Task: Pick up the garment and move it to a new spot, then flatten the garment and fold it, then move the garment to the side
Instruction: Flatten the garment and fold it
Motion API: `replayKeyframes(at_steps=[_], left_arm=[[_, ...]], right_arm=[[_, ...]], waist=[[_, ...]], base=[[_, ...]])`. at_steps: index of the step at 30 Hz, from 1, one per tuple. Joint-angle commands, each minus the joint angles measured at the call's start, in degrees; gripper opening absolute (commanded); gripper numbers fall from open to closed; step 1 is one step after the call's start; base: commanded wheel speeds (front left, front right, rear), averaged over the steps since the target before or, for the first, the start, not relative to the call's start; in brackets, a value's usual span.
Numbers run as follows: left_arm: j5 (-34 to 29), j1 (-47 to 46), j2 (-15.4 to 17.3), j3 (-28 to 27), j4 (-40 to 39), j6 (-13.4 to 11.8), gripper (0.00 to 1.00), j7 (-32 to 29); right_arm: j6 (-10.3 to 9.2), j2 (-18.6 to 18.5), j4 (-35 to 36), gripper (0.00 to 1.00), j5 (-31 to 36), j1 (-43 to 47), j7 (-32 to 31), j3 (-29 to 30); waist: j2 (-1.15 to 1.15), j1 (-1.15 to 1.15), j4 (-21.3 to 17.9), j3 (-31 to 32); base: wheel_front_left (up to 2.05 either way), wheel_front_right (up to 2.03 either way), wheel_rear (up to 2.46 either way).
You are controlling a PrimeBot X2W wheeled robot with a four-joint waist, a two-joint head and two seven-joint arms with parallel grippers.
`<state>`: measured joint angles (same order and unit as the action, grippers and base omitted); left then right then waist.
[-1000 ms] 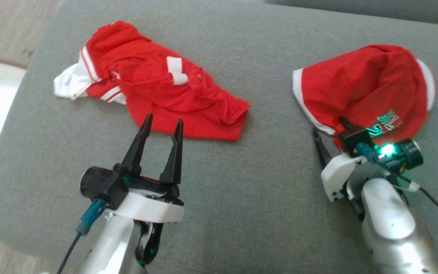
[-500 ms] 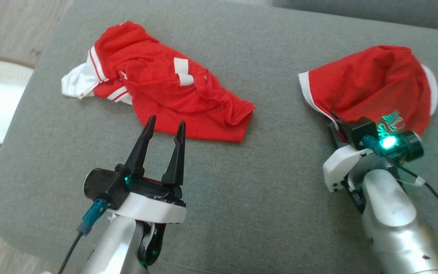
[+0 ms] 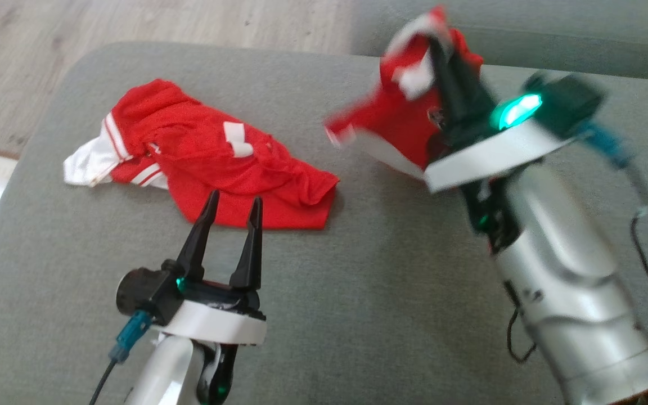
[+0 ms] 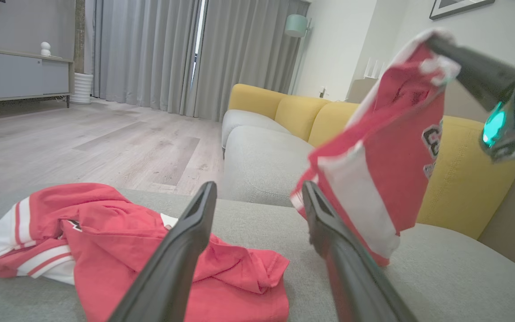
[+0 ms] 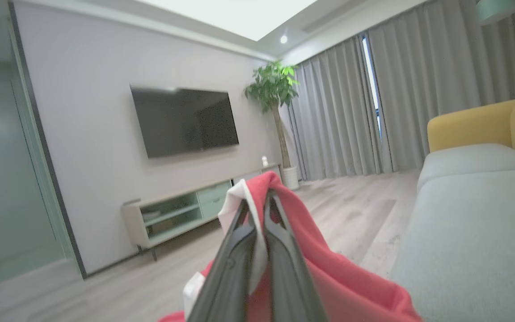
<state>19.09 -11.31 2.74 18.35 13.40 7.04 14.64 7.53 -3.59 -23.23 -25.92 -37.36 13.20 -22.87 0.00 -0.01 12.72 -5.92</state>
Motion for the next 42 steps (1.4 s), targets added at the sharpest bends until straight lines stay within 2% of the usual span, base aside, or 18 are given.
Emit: replayKeyframes(at_steps=[1, 6, 9, 10, 14, 15, 16, 20, 23, 28, 35, 39, 42], left_arm=[[-0.61, -0.95, 0.14, -2.46, -2.09, -0.34, 1.0, 0.36], [-0.74, -0.67, 0.14, -2.62, -2.52, -0.27, 1.0, 0.36], [-0.8, -1.25, 0.14, -1.96, -2.61, -0.17, 1.0, 0.36], [-0.8, -1.25, 0.14, -1.96, -2.61, -0.17, 1.0, 0.36], [-1.01, -2.32, 0.14, -1.34, -2.41, -0.01, 1.0, 0.36], [-1.05, -2.54, 0.14, -1.32, -2.3, 0.03, 1.0, 0.36], [-1.16, -2.77, 0.14, -1.34, -2.18, 0.07, 1.0, 0.36], [-1.3, -3.55, 0.14, -1.35, -1.81, 0.19, 1.0, 0.36], [-1.28, -3.85, 0.14, -1.45, -1.66, 0.26, 1.0, 0.36], [-0.79, -3.86, 0.14, -1.65, -2.51, 0.32, 1.0, 0.36], [-0.3, -2.34, 0.14, -1.8, -4.14, 0.36, 1.0, 0.36], [-0.14, -1.29, 0.14, -1.85, -4.8, 0.37, 1.0, 0.36], [-0.11, -0.61, 0.14, -1.74, -5.14, 0.38, 1.0, 0.36]], right_arm=[[-0.04, 0.7, 3.17, 0.0, -2.34, -2.02, 0.54, 1.46], [-0.04, 0.04, 3.61, 0.0, -3.17, 0.85, -3.71, 12.4], [-0.04, -3.33, 2.25, 0.0, -1.15, 5.21, -6.22, 19.38], [-0.04, -3.33, 2.25, 0.0, -1.15, 5.21, -6.22, 19.38], [-0.04, -7.29, -1.98, 0.0, 1.53, 10.82, -9.93, 27.55], [-0.04, -8.33, -3.34, 0.68, 3.26, 11.76, -10.4, 29.59], [-0.04, -8.73, -5.0, 1.0, 4.5, 12.44, -11.26, 31.69], [-0.04, -8.25, -8.09, 1.0, 10.32, 12.57, -10.78, 38.97], [-0.04, -5.75, -5.93, 1.0, 11.52, 11.7, -8.41, 39.66], [-0.04, -3.58, 2.66, 1.0, 11.49, 13.32, -3.0, 32.52], [-0.04, -2.39, 15.86, 1.0, 10.72, 21.7, 0.83, 20.55], [-0.04, -1.44, 19.14, 1.0, 12.86, 28.01, 1.49, 15.26], [-0.04, -0.69, 18.9, 1.0, 14.47, 31.47, 1.69, 13.65]], waist=[[0.0, 0.01, -1.35, 0.64], [0.0, 0.01, -3.14, -0.07], [0.0, 0.01, -3.78, -1.42], [0.0, 0.01, -3.78, -1.42], [0.0, 0.01, -4.65, -3.2], [0.0, 0.01, -4.85, -3.6], [0.0, 0.01, -5.06, -3.91], [0.0, 0.01, -5.82, -4.79], [0.0, 0.01, -6.45, -4.73], [0.0, 0.01, -7.13, -3.55], [0.0, 0.01, -7.06, -1.02], [0.0, 0.01, -6.52, 0.03], [0.0, 0.01, -5.97, 0.37]], base=[[0.0, 0.0, 0.0], [0.0, 0.0, 0.0], [0.0, 0.0, 0.0], [0.0, 0.0, 0.0], [0.0, 0.0, 0.0], [0.0, 0.0, 0.0], [0.0, 0.0, 0.0], [0.0, 0.0, 0.0], [0.0, 0.0, 0.0], [0.0, 0.0, 0.0], [0.0, 0.0, 0.0], [0.0, 0.0, 0.0], [0.0, 0.0, 0.0]])
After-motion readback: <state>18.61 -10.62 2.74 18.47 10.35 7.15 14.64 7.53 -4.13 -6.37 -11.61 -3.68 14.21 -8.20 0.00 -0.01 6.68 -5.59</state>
